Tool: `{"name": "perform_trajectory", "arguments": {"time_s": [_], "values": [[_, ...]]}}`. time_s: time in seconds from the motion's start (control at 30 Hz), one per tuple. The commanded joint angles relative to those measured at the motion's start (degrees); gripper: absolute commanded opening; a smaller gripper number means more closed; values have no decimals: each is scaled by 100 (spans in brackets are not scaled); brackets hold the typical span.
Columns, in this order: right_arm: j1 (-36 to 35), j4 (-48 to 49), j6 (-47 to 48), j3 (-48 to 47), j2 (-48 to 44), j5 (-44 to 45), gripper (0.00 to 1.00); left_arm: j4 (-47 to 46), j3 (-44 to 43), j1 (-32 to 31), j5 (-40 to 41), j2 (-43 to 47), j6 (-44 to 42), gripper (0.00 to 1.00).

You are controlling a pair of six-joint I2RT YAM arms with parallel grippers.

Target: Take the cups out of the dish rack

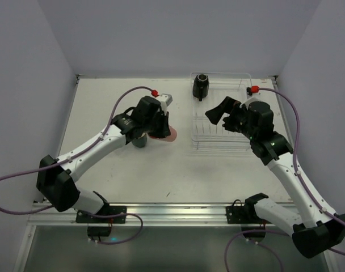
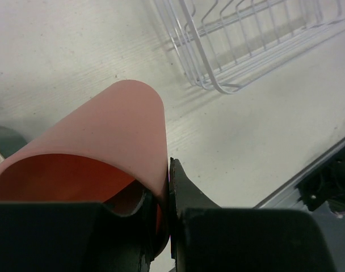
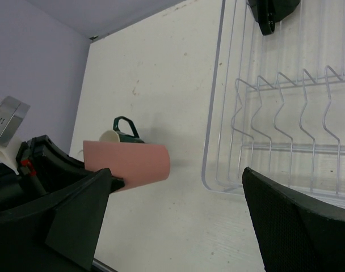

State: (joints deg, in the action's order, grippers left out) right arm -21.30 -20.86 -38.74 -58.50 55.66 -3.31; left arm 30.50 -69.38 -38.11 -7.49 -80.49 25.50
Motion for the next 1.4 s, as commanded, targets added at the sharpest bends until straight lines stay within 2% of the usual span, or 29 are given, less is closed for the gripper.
{"name": "perform_trajectory", "arguments": {"time_s": [0.0,0.13,0.53,0.8,1.2,1.23,1.3,1.37], "values": [[12,-128,77,-100,77,-108,99,658,-689,-371,1089,-422,-378,0],[12,-155,121,-56,59,-47,99,1150,-1173,-636,1731,-1178,-554,0],[12,-164,165,-12,305,-73,99,1740,-1508,-742,2480,-1900,-704,0],[12,-155,183,14,454,-82,99,1705,-1525,-742,2445,-2093,-818,0],[12,-155,235,-47,542,-47,99,1801,-1657,-733,2567,-2322,-897,6],[12,-164,235,-56,543,-55,99,1801,-1675,-733,2629,-2296,-889,7],[12,-164,244,-65,551,-47,99,1775,-1692,-733,2664,-2252,-888,19],[12,-164,262,-82,569,-29,99,1731,-1719,-733,2673,-2191,-897,23]]}}
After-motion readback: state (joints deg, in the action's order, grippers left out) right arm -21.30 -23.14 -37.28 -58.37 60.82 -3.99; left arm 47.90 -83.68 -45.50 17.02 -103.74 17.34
